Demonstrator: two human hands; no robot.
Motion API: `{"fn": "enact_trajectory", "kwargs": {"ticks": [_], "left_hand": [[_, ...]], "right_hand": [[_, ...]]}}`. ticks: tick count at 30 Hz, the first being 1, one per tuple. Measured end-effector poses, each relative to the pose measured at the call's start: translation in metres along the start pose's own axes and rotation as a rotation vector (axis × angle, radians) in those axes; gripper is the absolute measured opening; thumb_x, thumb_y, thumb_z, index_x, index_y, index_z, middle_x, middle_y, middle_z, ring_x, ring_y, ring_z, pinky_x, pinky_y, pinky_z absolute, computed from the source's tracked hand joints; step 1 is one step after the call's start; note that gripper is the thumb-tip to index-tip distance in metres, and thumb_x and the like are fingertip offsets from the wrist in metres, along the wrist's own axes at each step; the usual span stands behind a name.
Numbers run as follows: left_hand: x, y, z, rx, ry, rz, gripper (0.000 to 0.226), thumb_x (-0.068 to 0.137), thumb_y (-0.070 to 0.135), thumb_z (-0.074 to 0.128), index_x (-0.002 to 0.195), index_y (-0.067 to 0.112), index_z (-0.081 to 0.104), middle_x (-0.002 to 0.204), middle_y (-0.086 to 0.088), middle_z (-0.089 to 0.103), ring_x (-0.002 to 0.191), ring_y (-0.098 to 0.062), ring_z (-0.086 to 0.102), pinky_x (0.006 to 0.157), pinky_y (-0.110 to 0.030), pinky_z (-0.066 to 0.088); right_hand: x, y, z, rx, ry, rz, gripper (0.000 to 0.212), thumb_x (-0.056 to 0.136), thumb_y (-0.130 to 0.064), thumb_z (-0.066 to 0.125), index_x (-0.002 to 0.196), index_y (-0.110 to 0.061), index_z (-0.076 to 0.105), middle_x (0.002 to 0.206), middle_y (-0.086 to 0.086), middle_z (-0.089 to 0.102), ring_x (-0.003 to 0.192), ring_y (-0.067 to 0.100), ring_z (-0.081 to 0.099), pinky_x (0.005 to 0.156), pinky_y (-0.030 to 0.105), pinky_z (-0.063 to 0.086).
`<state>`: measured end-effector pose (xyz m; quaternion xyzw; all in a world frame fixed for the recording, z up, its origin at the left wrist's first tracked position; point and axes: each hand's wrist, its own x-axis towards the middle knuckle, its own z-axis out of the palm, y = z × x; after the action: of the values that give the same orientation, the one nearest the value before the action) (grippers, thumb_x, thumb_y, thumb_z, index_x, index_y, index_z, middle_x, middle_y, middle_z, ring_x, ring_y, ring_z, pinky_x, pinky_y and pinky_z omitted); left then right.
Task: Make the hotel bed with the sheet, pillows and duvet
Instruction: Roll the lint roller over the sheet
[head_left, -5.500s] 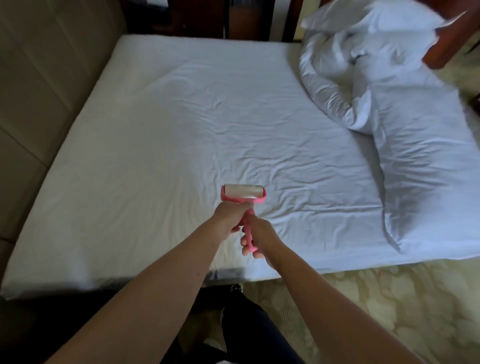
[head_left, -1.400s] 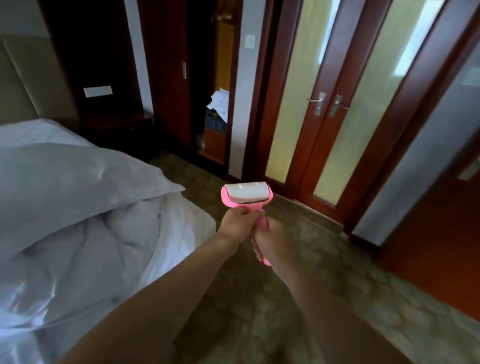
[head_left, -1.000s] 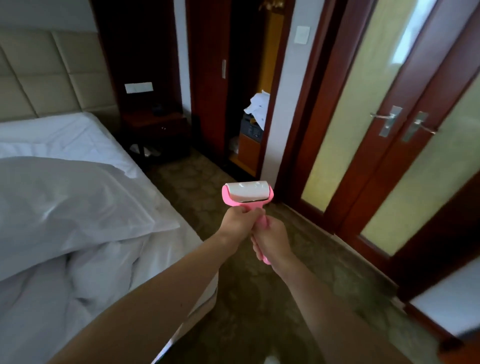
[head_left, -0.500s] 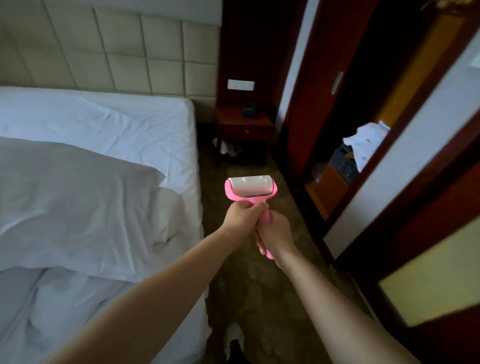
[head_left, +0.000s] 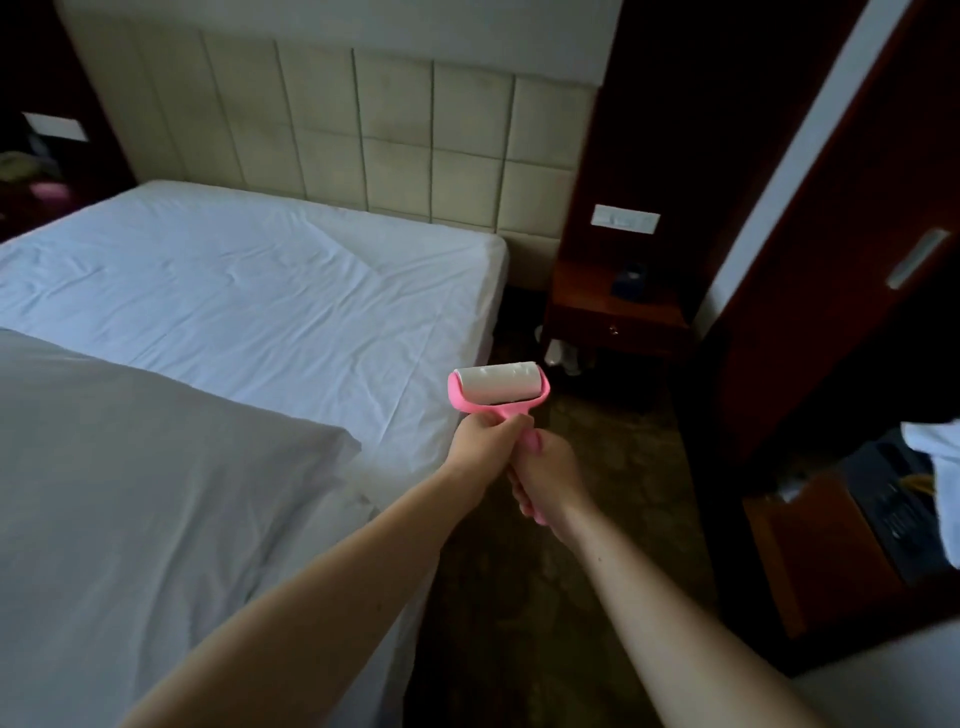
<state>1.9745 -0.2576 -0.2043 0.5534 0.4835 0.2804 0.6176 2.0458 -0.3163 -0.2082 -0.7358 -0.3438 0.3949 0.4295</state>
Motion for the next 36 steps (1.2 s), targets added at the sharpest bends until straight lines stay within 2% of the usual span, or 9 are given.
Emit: {"fn": "enact_trajectory", "kwargs": {"ticks": [7, 14, 18, 23, 28, 36], "left_hand": [[0.137, 0.033, 0.003, -0.144, 0.212, -0.006, 0.007, 0.074, 0.006, 0.060, 0.071, 0.003, 0.066, 0.065, -0.008, 0.060, 0.057, -0.016, 0.060, 0.058, -0.028, 0.053], [0.254, 0.053, -0.009, -0.263, 0.451, -0.067, 0.012, 0.066, 0.017, 0.063, 0.054, 0.016, 0.063, 0.069, -0.004, 0.057, 0.072, -0.019, 0.057, 0.077, -0.040, 0.052], [0.299, 0.055, -0.040, -0.303, 0.567, -0.126, 0.007, 0.058, 0.024, 0.060, 0.053, 0.019, 0.062, 0.070, -0.006, 0.054, 0.071, -0.022, 0.053, 0.071, -0.038, 0.047], [0.359, 0.042, -0.094, -0.366, 0.695, -0.178, 0.016, 0.084, 0.016, 0.058, 0.068, 0.012, 0.059, 0.069, -0.006, 0.052, 0.070, -0.021, 0.051, 0.069, -0.034, 0.045], [0.405, 0.039, -0.144, -0.415, 0.747, -0.224, 0.022, 0.083, 0.014, 0.058, 0.061, 0.012, 0.061, 0.066, -0.007, 0.050, 0.066, -0.024, 0.050, 0.069, -0.036, 0.045], [0.455, 0.041, -0.196, -0.481, 0.843, -0.289, 0.024, 0.087, 0.013, 0.056, 0.063, 0.011, 0.062, 0.068, -0.007, 0.055, 0.066, -0.021, 0.053, 0.076, -0.038, 0.050]], "right_hand": [[0.161, -0.040, -0.002, -0.045, -0.210, -0.041, 0.034, 0.092, -0.023, 0.044, 0.060, -0.013, 0.049, 0.048, 0.008, 0.045, 0.035, 0.019, 0.039, 0.039, 0.024, 0.028], [0.296, -0.089, 0.004, -0.197, -0.460, -0.083, 0.027, 0.091, -0.019, 0.044, 0.067, -0.008, 0.052, 0.050, 0.006, 0.046, 0.034, 0.016, 0.039, 0.039, 0.021, 0.029], [0.351, -0.103, 0.044, -0.229, -0.597, -0.050, 0.026, 0.088, -0.016, 0.043, 0.064, -0.010, 0.048, 0.049, 0.004, 0.044, 0.036, 0.016, 0.037, 0.041, 0.020, 0.027], [0.416, -0.119, 0.104, -0.302, -0.740, -0.068, 0.031, 0.092, -0.022, 0.042, 0.067, -0.005, 0.052, 0.048, 0.005, 0.045, 0.037, 0.019, 0.038, 0.042, 0.024, 0.028], [0.463, -0.146, 0.154, -0.365, -0.839, -0.031, 0.031, 0.095, -0.022, 0.042, 0.072, -0.004, 0.054, 0.055, 0.008, 0.046, 0.039, 0.019, 0.039, 0.040, 0.020, 0.028], [0.516, -0.174, 0.213, -0.464, -0.962, -0.026, 0.027, 0.095, -0.019, 0.044, 0.075, -0.004, 0.054, 0.059, 0.008, 0.049, 0.039, 0.018, 0.041, 0.037, 0.018, 0.030]]}}
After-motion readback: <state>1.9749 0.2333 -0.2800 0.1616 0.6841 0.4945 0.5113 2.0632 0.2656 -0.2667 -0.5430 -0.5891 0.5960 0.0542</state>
